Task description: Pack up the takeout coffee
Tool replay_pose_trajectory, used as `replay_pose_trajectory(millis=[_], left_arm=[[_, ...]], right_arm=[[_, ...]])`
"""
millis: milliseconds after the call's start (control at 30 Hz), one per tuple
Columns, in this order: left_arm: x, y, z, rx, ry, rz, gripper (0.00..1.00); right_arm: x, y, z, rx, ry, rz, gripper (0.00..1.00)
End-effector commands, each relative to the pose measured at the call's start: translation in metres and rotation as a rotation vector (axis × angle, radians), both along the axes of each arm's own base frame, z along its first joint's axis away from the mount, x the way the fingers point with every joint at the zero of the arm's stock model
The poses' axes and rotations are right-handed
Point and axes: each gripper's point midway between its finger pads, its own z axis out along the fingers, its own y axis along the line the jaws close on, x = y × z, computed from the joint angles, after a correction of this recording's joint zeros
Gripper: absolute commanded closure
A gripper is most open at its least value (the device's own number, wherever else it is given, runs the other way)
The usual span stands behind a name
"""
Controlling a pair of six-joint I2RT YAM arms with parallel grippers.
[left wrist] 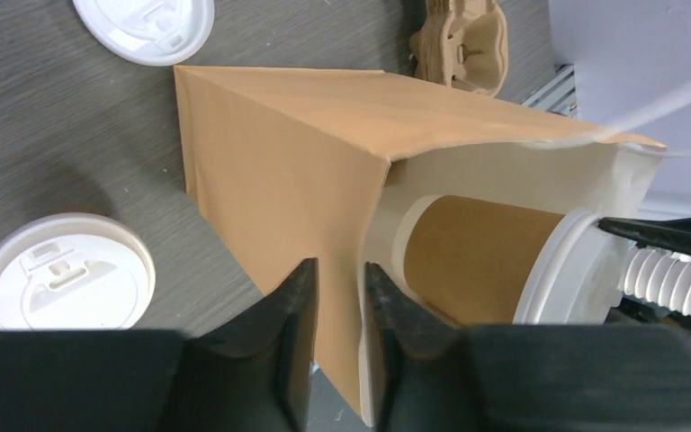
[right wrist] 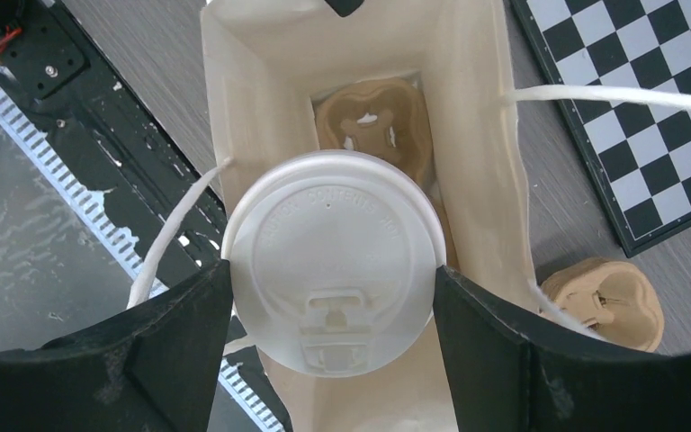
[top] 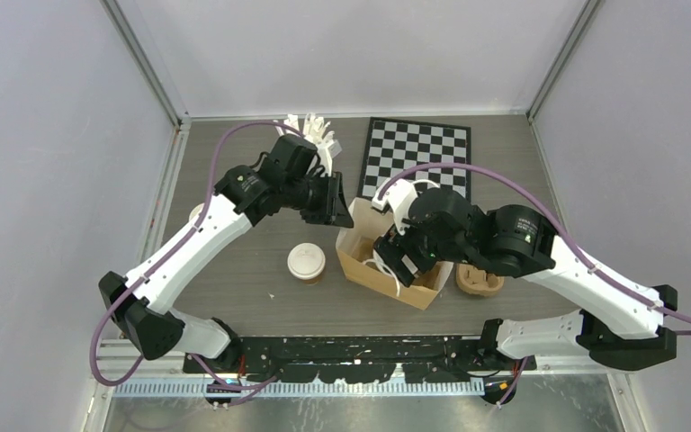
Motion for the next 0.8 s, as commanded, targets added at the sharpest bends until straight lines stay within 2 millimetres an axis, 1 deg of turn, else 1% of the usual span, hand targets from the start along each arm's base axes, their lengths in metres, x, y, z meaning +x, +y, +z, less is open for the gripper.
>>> replay_pose_trajectory(millis=[0, 100, 167, 233, 333, 500, 567, 667, 700, 767], left_arm=[[0.000, 0.001, 0.017, -0.046, -0.076, -0.023, 0.64], [-0.012, 0.016, 0.014, -0.007, -0.057, -0.013, 0.49], [-0.020, 0.026, 0.007, 0.040, -0.031, -0.011, 0.44], [-0.030, 0.032, 0.004, 0.063, -0.003, -0.040, 0.40], [-0.042, 0.035, 0.004, 0.058, 0.032, -0.057, 0.38], [-0.063, 0.040, 0.002, 0.009, 0.066, -0.083, 0.36], [-0.066, 0.044, 0.000, 0.006, 0.053, -0.068, 0.36], [-0.068, 0.045, -0.004, 0.003, 0.058, -0.065, 0.33], [-0.069, 0.045, -0.007, 0.014, 0.077, -0.070, 0.33], [-0.070, 0.044, -0.007, 0.015, 0.093, -0.079, 0.33]], right_arm=[[-0.008, -0.006, 0.002, -0.010, -0.020, 0.005, 0.23], [-0.015, -0.002, 0.000, -0.029, -0.021, 0.016, 0.22], [-0.019, -0.001, -0.005, -0.064, -0.021, 0.025, 0.22], [-0.020, 0.001, -0.008, -0.089, -0.031, 0.024, 0.22], [-0.019, 0.005, -0.006, -0.071, -0.052, 0.005, 0.22], [-0.021, 0.007, -0.006, -0.056, -0.087, -0.005, 0.23], [-0.023, 0.008, -0.011, -0.087, -0.089, 0.005, 0.22], [-0.027, 0.015, -0.019, -0.090, -0.063, 0.025, 0.22], [-0.029, 0.017, -0.019, -0.086, -0.062, 0.027, 0.22], [-0.029, 0.018, -0.020, -0.088, -0.068, 0.019, 0.22]])
